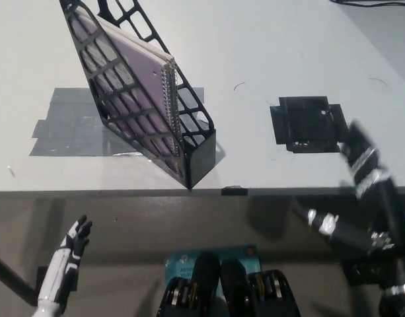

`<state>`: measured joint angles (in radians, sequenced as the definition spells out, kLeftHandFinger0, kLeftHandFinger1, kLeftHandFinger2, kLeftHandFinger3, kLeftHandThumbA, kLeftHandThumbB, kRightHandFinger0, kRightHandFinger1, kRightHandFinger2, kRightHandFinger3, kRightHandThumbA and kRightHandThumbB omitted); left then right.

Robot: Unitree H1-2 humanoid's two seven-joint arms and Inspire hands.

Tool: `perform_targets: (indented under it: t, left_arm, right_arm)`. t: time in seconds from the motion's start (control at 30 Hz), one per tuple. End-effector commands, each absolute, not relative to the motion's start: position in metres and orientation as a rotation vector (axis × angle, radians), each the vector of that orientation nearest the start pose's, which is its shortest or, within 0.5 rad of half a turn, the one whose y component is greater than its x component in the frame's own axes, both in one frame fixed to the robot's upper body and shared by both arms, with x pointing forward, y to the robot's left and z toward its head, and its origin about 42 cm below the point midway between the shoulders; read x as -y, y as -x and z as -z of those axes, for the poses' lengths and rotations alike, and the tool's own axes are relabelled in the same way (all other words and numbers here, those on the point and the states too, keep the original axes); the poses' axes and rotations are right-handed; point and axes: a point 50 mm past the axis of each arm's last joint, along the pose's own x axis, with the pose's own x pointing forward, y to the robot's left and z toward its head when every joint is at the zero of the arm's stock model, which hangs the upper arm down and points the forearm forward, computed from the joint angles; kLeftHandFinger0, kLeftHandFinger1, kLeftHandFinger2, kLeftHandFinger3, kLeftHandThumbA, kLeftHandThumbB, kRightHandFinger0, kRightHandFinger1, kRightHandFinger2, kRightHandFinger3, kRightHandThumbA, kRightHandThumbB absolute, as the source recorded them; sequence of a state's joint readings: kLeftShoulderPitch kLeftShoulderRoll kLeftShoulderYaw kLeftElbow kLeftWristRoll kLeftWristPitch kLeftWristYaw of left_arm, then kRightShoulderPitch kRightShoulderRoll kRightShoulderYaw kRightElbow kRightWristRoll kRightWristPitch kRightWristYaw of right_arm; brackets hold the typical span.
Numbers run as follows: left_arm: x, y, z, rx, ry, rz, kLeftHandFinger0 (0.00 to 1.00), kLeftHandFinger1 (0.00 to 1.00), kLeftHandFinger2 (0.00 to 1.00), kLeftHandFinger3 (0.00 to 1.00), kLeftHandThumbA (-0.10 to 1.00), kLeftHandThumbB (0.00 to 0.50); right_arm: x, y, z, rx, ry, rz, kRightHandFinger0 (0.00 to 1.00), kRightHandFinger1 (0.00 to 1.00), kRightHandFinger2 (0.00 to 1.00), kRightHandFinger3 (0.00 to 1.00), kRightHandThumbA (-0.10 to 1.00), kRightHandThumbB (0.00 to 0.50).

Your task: A person hands a notebook to the robot and the robot grabs it with its right hand and places it in the magazine stand kept in the centre of the desk infront of it.

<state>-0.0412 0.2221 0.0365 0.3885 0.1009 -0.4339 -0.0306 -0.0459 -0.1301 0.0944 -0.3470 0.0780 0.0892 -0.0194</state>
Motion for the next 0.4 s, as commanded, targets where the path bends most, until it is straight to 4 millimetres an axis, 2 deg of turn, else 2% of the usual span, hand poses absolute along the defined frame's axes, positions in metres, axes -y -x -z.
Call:
perform_targets:
  t: [0.0, 0.1, 0.23, 0.37]
  left_arm:
    - [-0.295, -0.269, -0.047, 0.132, -0.305, 0.062, 0.98, 1.0, 1.0, 1.0, 1.0, 0.5]
    - [-0.292, -0.256, -0.038, 0.102, -0.285, 0.074, 0.97, 1.0, 1.0, 1.0, 1.0, 0.5]
    - [-0.294, -0.247, -0.034, 0.081, -0.291, 0.073, 0.97, 1.0, 1.0, 1.0, 1.0, 0.5]
    - [-0.295, -0.242, -0.03, 0.066, -0.286, 0.078, 0.98, 1.0, 1.0, 1.0, 1.0, 0.5]
  right_arm:
    - [0.216, -0.275, -0.163, 0.262, 0.046, -0.177, 1.0, 1.0, 1.0, 1.0, 1.0, 0.203]
    - [0.218, -0.27, -0.133, 0.173, 0.052, -0.165, 1.0, 1.0, 1.0, 1.0, 1.0, 0.192]
    - [0.214, -0.266, -0.113, 0.087, 0.006, -0.178, 1.0, 1.0, 1.0, 1.0, 1.0, 0.217]
    - [0.211, -0.263, -0.099, 0.043, 0.019, -0.172, 1.0, 1.0, 1.0, 1.0, 1.0, 0.2]
